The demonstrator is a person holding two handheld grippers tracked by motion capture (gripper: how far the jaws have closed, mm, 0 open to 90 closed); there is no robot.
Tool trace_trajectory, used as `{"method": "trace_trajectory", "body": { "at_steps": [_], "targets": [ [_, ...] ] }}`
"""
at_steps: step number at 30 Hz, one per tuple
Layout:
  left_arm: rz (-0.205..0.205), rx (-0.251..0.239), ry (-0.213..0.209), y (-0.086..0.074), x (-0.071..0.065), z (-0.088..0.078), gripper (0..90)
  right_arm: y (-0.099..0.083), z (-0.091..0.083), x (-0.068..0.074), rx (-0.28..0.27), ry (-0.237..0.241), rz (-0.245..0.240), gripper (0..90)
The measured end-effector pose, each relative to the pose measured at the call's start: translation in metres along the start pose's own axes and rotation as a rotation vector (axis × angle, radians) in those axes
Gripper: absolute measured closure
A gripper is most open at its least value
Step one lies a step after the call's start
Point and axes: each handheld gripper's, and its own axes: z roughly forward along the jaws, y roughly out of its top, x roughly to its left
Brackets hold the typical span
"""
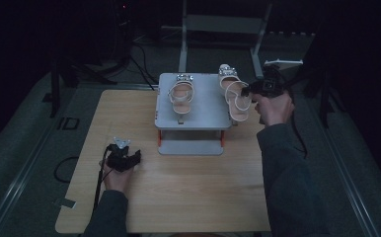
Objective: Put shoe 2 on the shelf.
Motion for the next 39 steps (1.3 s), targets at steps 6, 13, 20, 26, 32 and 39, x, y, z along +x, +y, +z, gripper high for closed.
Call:
{"method": "trace_trajectory", "body": {
  "at_steps": [6,13,20,26,32,39],
  "targets": [
    [0.0,-0.001,0.0,0.0,0.0,0.0,44.8,0.002,0.013,0.023,0.027,-0.002,-0.025,82.2],
    [0.0,0.0,-0.002,0.0,0.0,0.0,44.7,0.003,0.026,0.04,0.055,-0.004,-0.032,82.2],
    [0.0,0.0,-0.001,0.0,0.0,0.0,44.6,0.002,0.036,0.046,0.075,0.004,-0.026,82.1],
    [-0.001,0.0,-0.002,0.0,0.0,0.0,44.6,0.001,0.042,0.048,0.086,0.009,-0.016,82.0],
    [0.0,0.001,-0.003,0.0,0.0,0.0,44.5,0.002,0.045,0.049,0.094,0.013,-0.006,82.0],
    [-0.001,0.001,-0.003,0.0,0.0,0.0,44.5,0.002,0.049,0.051,0.104,0.014,0.004,81.9]
  ]
}}
